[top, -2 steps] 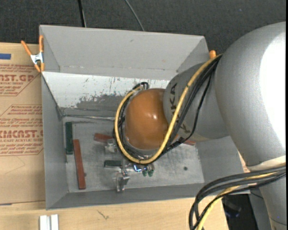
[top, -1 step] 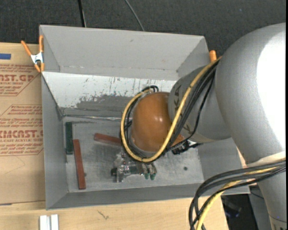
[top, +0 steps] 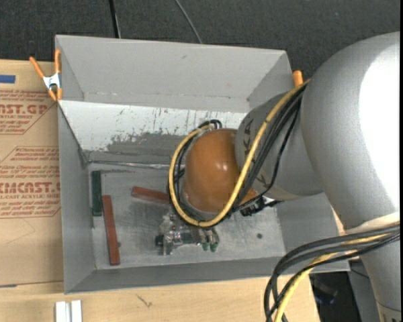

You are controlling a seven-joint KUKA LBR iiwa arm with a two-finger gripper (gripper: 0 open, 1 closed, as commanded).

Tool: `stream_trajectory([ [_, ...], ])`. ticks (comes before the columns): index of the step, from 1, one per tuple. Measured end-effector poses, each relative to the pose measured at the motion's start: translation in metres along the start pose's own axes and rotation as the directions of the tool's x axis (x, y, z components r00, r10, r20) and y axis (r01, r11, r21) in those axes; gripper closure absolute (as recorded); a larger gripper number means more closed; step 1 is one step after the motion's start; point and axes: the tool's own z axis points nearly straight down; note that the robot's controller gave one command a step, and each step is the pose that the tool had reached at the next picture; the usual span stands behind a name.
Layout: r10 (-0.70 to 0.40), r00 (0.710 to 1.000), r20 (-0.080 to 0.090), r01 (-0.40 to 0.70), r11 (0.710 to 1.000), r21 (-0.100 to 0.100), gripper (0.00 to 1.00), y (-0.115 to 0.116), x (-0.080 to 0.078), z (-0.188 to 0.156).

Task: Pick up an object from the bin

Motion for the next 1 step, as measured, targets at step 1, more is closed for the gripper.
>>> stream_trajectory([
  [1,0.001,1.0,-0.001,-0.001,1.0,0.001,1.0,-0.0004,0.0015,-0.0079],
])
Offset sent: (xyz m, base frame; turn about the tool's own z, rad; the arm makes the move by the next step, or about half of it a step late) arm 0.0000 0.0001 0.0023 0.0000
